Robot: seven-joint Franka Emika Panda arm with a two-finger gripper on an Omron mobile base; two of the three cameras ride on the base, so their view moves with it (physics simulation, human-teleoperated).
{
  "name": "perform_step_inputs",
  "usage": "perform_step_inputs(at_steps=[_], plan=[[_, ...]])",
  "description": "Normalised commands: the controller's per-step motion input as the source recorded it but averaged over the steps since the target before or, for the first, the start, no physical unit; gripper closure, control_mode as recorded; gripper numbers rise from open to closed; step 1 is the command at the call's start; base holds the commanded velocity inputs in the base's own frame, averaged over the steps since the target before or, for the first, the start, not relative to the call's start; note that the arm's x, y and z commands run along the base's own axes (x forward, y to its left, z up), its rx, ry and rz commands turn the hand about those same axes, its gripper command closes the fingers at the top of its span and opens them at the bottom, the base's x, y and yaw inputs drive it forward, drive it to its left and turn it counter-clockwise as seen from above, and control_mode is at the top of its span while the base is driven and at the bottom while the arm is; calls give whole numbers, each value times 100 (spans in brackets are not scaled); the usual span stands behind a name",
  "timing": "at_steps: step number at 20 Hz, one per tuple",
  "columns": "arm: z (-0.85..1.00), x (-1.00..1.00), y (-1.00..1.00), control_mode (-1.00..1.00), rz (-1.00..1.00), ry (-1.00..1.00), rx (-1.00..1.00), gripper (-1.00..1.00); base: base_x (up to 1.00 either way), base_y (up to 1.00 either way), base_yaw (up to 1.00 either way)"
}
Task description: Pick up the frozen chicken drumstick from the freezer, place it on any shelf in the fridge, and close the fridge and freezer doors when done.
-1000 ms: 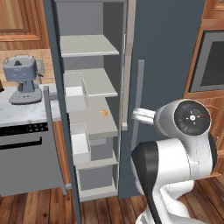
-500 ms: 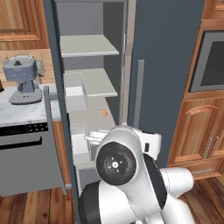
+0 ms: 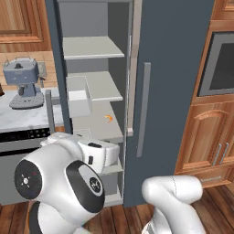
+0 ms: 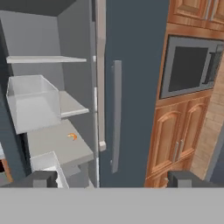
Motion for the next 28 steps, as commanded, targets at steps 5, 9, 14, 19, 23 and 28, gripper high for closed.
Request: perform_step_inputs(at_steps=[5,9,14,19,23,28], plan=[[-5,0,16,-100,0,0,-1,-100,0,0,0],[-24,4,36,-100,-1,-3,-6,-100,0,0,0],[-13,24,47,-100,-6,-3,-3,-100,0,0,0],[-32,43,24,-100,-2,-3,-6,-100,0,0,0],[-27,53,37,-100,-4,-4,-4,-100,0,0,0],[-9,37,39,-100,-8,-1,0,-100,0,0,0]])
